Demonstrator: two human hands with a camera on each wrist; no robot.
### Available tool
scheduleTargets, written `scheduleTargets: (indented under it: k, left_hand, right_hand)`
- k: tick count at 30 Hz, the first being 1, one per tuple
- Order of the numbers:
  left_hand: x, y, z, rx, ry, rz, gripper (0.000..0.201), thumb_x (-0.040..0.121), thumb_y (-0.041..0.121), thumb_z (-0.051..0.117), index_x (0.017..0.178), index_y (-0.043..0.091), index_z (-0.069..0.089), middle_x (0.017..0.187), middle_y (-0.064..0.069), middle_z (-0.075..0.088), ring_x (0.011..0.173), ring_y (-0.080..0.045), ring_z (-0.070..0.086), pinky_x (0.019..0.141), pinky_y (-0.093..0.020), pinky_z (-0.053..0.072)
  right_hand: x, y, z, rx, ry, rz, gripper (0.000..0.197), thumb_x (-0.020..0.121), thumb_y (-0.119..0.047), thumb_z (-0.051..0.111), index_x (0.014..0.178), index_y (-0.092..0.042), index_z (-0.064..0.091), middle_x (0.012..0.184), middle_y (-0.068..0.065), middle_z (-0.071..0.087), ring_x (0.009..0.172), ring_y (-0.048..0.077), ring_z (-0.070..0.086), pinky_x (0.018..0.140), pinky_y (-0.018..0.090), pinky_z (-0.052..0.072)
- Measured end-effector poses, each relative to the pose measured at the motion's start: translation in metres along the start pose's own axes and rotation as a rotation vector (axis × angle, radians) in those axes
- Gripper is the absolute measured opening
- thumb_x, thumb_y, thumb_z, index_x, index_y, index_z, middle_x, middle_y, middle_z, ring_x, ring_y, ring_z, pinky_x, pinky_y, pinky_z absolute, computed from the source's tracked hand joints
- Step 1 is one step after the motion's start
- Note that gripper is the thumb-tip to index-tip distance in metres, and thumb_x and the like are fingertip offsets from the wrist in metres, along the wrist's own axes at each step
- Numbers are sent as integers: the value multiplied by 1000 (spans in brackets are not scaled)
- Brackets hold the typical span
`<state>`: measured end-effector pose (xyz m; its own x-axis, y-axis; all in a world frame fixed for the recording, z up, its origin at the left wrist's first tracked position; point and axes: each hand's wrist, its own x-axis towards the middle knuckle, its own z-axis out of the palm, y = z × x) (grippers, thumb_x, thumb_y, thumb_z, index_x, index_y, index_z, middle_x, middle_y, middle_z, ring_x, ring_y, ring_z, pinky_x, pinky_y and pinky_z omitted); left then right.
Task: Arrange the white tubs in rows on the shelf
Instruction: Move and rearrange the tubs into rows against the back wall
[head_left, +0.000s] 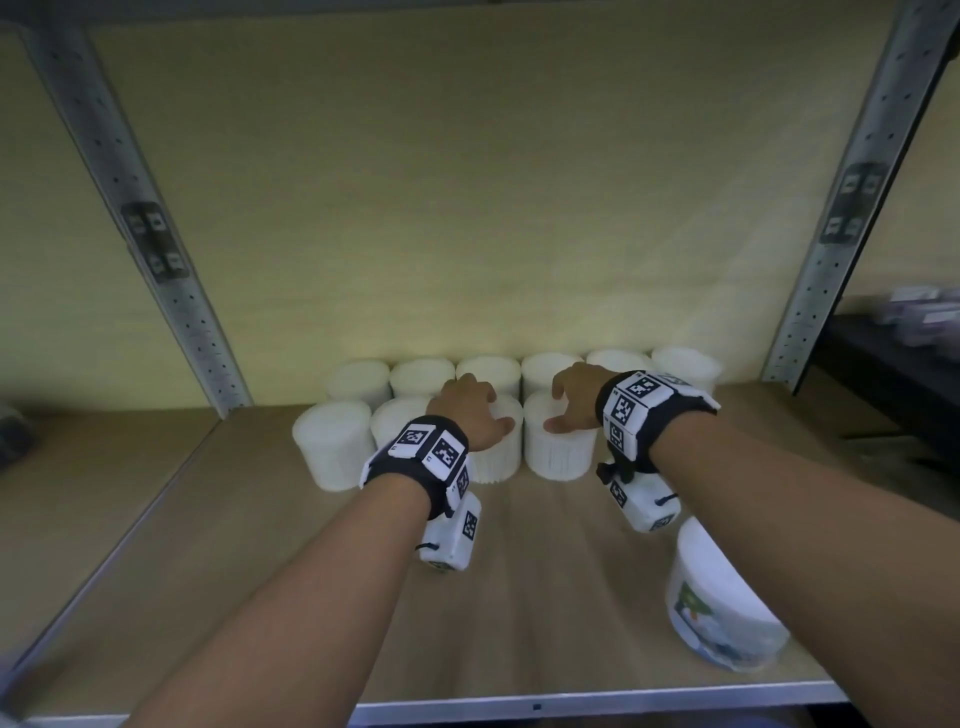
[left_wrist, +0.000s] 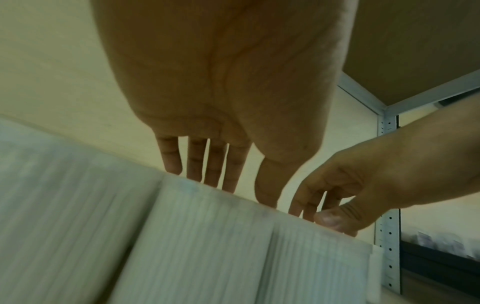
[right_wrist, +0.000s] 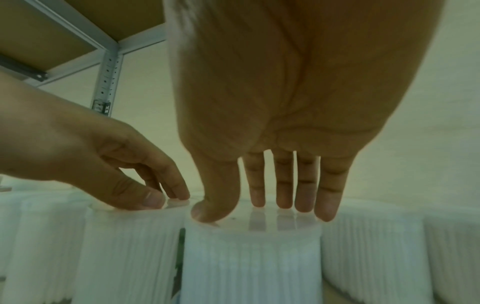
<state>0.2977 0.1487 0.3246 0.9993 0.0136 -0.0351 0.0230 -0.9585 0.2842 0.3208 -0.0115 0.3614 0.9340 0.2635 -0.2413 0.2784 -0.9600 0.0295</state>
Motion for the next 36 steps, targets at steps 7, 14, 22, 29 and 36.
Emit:
scheduleTargets:
  k: [7, 14, 22, 29, 36]
  left_hand:
    - [1, -1, 1, 3, -4, 9, 57, 88, 47, 56, 136, 18, 46, 140, -8, 41, 131, -26, 37, 107, -41, 37]
    - [2, -2, 2, 9, 0, 14, 57, 88, 46, 55, 136, 17, 46, 139, -8, 42, 131, -26, 37, 107, -40, 37]
    - [1, -1, 2, 26, 4, 15, 56, 89, 47, 54, 137, 17, 46, 139, -8, 42, 132, -26, 37, 106, -41, 38]
    - [1, -1, 3, 25, 15, 13, 56, 89, 47, 54, 136, 17, 47, 139, -8, 42, 131, -27, 38, 105, -42, 39]
    - [1, -1, 3, 20, 3, 15, 55, 89, 47, 55, 135, 18, 47, 140, -8, 42, 132, -27, 36, 107, -42, 37]
  right_hand:
    - [-1, 0, 1, 2, 42, -20, 60, 89, -46, 58, 131, -3, 52, 133, 13, 56, 121, 27, 55, 101, 35, 46]
    - [0, 3, 0, 44, 31, -37, 61, 90, -40, 60, 138, -7, 44, 141, 10, 47, 127, 25, 48, 103, 32, 40]
    - [-3, 7, -7, 69, -67, -84, 58, 89, -22, 65, 142, -16, 42, 144, 6, 43, 131, 22, 45, 104, 28, 37]
    - [-4, 2, -11, 147, 26, -58, 52, 87, -16, 63, 137, -15, 49, 140, 7, 48, 127, 24, 49, 100, 30, 43]
    - [-1, -2, 2, 56, 36, 31, 64, 89, -48, 56, 135, -5, 48, 138, 12, 51, 124, 27, 53, 104, 37, 45]
